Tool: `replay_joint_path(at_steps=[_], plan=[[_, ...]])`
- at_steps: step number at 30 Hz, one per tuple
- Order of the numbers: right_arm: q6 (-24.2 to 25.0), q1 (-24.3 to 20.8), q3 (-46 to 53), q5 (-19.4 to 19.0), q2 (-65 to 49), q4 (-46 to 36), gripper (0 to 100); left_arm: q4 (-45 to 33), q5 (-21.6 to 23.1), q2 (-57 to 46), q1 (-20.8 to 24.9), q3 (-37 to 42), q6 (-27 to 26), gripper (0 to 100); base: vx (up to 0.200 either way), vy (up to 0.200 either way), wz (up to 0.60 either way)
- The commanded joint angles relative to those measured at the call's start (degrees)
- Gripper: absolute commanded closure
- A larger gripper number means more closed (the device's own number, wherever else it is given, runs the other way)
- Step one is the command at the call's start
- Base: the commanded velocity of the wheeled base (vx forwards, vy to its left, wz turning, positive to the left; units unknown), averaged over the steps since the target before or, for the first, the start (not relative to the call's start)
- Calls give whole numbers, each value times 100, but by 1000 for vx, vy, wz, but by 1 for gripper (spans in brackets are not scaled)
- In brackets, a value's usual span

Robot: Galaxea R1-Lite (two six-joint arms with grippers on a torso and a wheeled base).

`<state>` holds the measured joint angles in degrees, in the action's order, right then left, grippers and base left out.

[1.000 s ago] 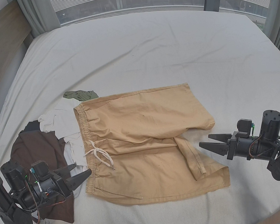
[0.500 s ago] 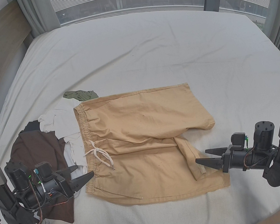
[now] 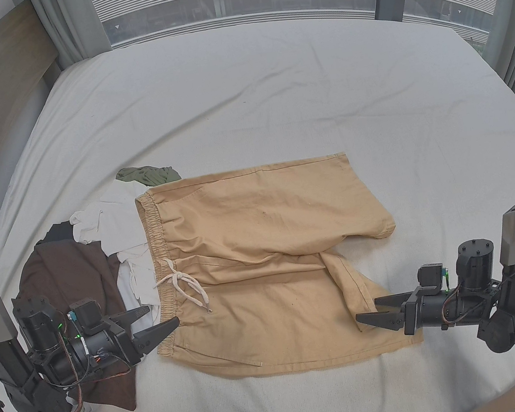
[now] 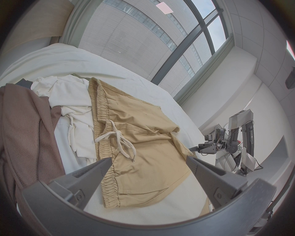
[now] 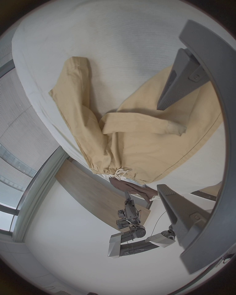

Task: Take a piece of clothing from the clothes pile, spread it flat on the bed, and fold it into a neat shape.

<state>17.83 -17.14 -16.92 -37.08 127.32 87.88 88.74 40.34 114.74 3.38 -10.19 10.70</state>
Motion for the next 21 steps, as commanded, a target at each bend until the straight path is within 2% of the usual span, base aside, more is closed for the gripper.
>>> replay_joint_path(at_steps=[1, 4, 15, 16, 21], plan=[[-8, -17, 13, -1, 153, 10, 0, 3, 0, 14, -4, -18, 2, 0, 0, 0, 0], [-166, -17, -4, -1, 258, 10, 0, 3, 0, 14, -4, -9, 2, 0, 0, 0, 0], [-175, -17, -118, 17, 276, 18, 0, 3, 9, 5, 5, 0, 2, 0, 0, 0, 0], [-175, -17, -136, 52, 276, 18, 100, 3, 9, 5, 5, 8, 2, 0, 0, 0, 0], [-175, -17, -136, 70, 276, 18, 100, 3, 9, 5, 5, 17, 2, 0, 0, 0, 0]])
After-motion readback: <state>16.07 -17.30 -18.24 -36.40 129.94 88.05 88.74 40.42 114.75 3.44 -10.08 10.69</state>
